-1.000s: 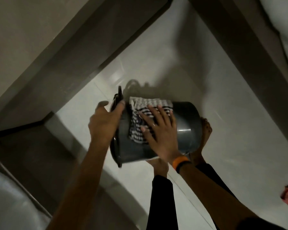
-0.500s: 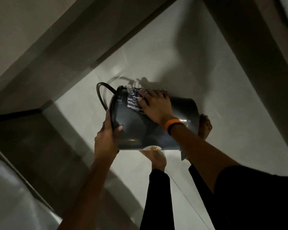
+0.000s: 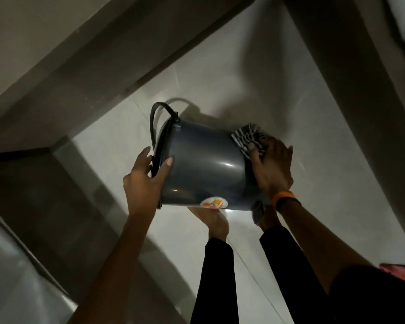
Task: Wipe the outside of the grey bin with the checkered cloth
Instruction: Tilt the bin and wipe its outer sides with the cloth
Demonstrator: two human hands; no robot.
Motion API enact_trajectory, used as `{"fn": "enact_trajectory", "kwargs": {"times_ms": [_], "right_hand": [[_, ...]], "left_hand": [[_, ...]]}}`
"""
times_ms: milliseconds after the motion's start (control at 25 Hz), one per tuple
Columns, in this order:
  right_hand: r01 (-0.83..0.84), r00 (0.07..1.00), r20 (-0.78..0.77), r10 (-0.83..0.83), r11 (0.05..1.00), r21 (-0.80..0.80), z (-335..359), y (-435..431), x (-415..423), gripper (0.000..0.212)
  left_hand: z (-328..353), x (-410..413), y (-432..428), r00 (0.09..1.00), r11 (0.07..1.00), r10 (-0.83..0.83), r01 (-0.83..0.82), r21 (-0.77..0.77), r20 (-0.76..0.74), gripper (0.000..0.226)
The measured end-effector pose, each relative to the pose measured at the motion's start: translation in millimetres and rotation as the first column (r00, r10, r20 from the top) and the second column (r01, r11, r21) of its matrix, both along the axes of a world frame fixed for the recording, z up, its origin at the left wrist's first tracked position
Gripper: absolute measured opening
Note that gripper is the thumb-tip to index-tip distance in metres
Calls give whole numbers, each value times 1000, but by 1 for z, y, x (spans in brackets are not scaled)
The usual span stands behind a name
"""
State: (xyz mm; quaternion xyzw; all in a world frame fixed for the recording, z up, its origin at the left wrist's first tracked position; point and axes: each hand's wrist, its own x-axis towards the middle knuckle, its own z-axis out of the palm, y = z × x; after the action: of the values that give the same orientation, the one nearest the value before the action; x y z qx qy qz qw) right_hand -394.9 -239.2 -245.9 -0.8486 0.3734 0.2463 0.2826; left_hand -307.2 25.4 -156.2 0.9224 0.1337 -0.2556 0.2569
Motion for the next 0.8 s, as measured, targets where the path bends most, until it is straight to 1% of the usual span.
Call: {"fn": "enact_trajectory", "kwargs": {"times_ms": [40,160,200,280,320,360,440,480,560,600,640,680,720,760,800], "right_hand": [[-24,999,25,24,999,25,-5,-3,14,56],[-64,992,115,50,991,120,-8,4,45,46],[-62,991,126,42,985,161,-7,10,53,43],[-45,985,173,0,966,255,1,24,66,40],[-49,976,219,-16,956,288,9,32,70,38],[-91,959,284,5,952,293,19,42,69,36],[-276,882,445,156,935,220,41,65,46,32],[-397,821,504,267,902,170,52,74,28,32],[-620,675,558,483,781,75,66,76,-10,39],[-659,645,549,532,750,47,64,69,-23,45],[-623,675,530,513,782,37,59,59,-29,49],[-515,757,494,428,856,48,54,50,-28,50],[-343,854,441,276,936,79,49,43,-21,50],[-134,923,375,84,985,110,43,36,-10,53],[63,944,313,-107,987,146,41,30,5,57]], "left_hand": [[-1,1,5,999,999,-4,1,-53,-51,67],[-1,2,19,952,967,-251,241,-80,-175,83],[0,2,21,935,953,-301,292,-76,-185,83],[2,-1,20,923,930,-364,367,-5,-125,72],[4,0,16,909,911,-404,410,48,-104,68],[5,1,11,888,885,-449,457,87,-101,65],[14,11,-2,844,830,-520,536,153,-132,65],[21,17,-6,824,807,-545,565,173,-153,66],[39,31,-14,803,778,-565,596,200,-190,70],[48,36,-19,798,770,-560,600,216,-221,70],[56,41,-26,798,770,-541,597,227,-265,68],[61,45,-34,804,776,-513,584,239,-300,65],[67,48,-41,817,785,-483,564,258,-316,60],[71,51,-48,828,788,-474,551,276,-300,56],[74,54,-56,829,781,-490,555,287,-272,50]]}}
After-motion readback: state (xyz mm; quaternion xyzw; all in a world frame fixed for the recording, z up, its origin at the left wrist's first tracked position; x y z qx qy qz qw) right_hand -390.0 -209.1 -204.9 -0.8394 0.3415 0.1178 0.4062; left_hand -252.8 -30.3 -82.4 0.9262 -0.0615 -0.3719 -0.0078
